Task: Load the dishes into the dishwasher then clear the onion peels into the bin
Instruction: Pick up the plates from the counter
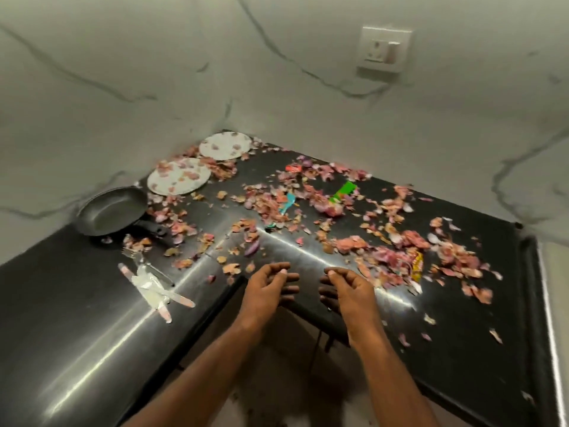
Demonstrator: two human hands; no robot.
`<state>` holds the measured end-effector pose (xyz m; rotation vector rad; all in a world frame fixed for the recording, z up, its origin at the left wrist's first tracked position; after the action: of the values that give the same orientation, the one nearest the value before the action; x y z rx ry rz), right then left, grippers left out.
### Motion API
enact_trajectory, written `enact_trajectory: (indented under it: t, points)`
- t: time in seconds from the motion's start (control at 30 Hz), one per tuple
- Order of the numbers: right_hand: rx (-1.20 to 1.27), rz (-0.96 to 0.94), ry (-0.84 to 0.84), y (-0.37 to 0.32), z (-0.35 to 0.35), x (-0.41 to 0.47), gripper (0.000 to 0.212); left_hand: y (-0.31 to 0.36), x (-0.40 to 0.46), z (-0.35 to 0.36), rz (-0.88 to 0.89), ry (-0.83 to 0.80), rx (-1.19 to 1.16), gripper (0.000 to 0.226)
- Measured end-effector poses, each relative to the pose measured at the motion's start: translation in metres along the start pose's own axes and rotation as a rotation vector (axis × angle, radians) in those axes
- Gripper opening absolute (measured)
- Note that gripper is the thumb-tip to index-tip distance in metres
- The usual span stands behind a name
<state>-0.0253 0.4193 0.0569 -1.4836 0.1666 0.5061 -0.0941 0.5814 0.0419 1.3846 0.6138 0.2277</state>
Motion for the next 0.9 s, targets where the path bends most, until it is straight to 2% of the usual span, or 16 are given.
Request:
enact_trajectory:
  t: [0.37, 0.53, 0.63, 0.73, 0.8, 0.9]
  points:
    - [-0.160, 0.036, -0.346, -0.049, 0.105, 0.082, 0.016, 0.019, 0.038, -0.059, 0.000, 0.358, -0.117, 0.020]
    - [-0.267, 0.056, -0.483, -0.052, 0.142, 0.105, 0.011, 0.028, 0.048, -0.085, 0.013, 0.464, -0.166, 0.019]
    - [-0.518, -0.034, -0.501, -0.048, 0.151, 0.123, 0.013, 0.031, 0.062, -0.104, 0.001, 0.549, -0.211, 0.018]
    - [-1.005, -0.187, -0.507, -0.047, 0.159, 0.146, 0.020, 0.032, 0.089, -0.134, -0.010, 0.665, -0.255, 0.017]
    - [-1.241, -0.152, -0.520, -0.040, 0.164, 0.157, 0.024, 0.034, 0.107, -0.157, -0.051, 0.769, -0.259, 0.024]
    - [-1.428, -0.140, -0.524, -0.037, 0.176, 0.169, 0.023, 0.041, 0.133, -0.193, -0.043, 0.938, -0.190, 0.036]
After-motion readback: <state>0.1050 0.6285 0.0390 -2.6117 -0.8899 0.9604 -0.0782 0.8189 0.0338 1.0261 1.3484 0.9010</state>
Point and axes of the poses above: each hand's wrist, its own x-axis towards the middle knuckle, its own z-axis out of the palm, y = z × x, the point moved 1 cm from there along x, towards the middle knuckle, and after that the axes turned 2 degrees about z, right-handed, at the moved point
